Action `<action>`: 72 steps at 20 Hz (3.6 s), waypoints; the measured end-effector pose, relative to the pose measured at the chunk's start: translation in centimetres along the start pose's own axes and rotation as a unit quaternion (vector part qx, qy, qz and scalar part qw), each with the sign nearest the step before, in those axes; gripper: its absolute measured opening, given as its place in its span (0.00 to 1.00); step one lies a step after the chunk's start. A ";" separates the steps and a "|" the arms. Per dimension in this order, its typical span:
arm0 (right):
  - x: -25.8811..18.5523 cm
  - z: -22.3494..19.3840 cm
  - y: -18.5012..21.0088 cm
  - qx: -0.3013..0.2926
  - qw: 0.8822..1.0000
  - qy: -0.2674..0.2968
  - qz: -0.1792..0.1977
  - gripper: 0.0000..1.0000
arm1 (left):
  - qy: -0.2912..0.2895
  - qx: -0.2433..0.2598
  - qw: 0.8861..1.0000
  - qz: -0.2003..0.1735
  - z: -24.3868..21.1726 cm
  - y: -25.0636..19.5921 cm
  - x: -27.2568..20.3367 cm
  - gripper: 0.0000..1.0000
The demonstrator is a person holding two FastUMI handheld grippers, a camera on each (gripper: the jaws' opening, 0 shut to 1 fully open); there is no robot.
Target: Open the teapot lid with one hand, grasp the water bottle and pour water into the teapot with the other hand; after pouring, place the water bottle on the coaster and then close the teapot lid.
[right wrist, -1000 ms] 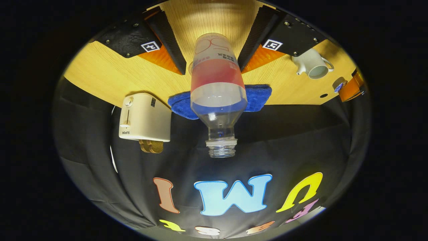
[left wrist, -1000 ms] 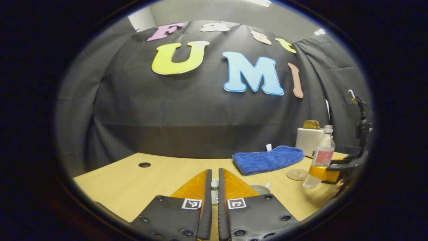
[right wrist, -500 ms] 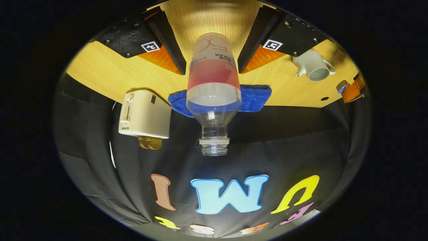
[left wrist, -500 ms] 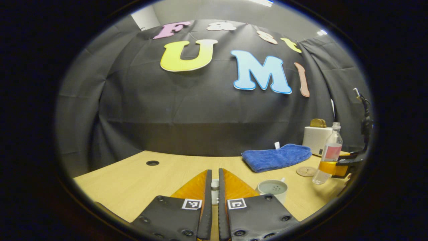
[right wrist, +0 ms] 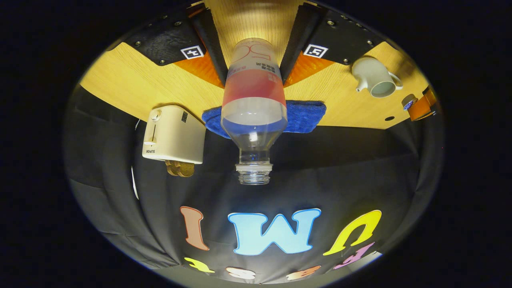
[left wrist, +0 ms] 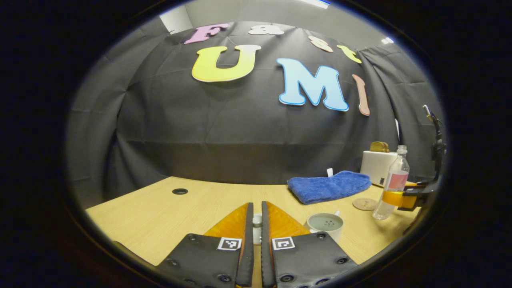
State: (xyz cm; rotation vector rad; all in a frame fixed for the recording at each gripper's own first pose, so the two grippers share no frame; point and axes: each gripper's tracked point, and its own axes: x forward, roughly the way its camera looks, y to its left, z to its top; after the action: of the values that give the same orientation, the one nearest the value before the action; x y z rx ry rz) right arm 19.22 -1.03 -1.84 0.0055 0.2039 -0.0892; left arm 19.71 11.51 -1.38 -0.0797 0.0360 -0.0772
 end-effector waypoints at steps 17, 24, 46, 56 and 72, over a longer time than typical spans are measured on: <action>-0.9 0.3 2.5 -0.340 0.939 -0.040 -0.043 0.76 | -0.005 -0.044 0.999 -0.014 0.1 0.5 0.4 0.14; -0.2 2.4 2.8 -0.441 0.894 -0.057 -0.053 0.75 | 0.000 -0.078 0.997 -0.018 0.0 1.2 0.6 0.14; 0.9 5.1 7.3 -0.714 0.687 -0.125 -0.056 0.75 | 0.005 -0.121 0.992 -0.026 -0.1 2.4 1.0 0.14; 0.4 6.0 8.4 -0.768 0.619 -0.151 -0.061 0.75 | 0.006 -0.121 0.992 -0.028 -0.2 2.4 0.9 0.14; 0.1 8.1 10.6 -0.840 0.498 -0.197 -0.086 0.75 | 0.007 -0.128 0.991 -0.027 -0.3 2.6 1.0 0.14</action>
State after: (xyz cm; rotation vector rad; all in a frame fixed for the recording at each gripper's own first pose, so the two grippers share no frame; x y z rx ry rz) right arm 21.89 9.42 6.05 -2.0470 -0.2575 -0.0543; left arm 20.87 13.98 -1.93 -0.3372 0.0586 -0.1262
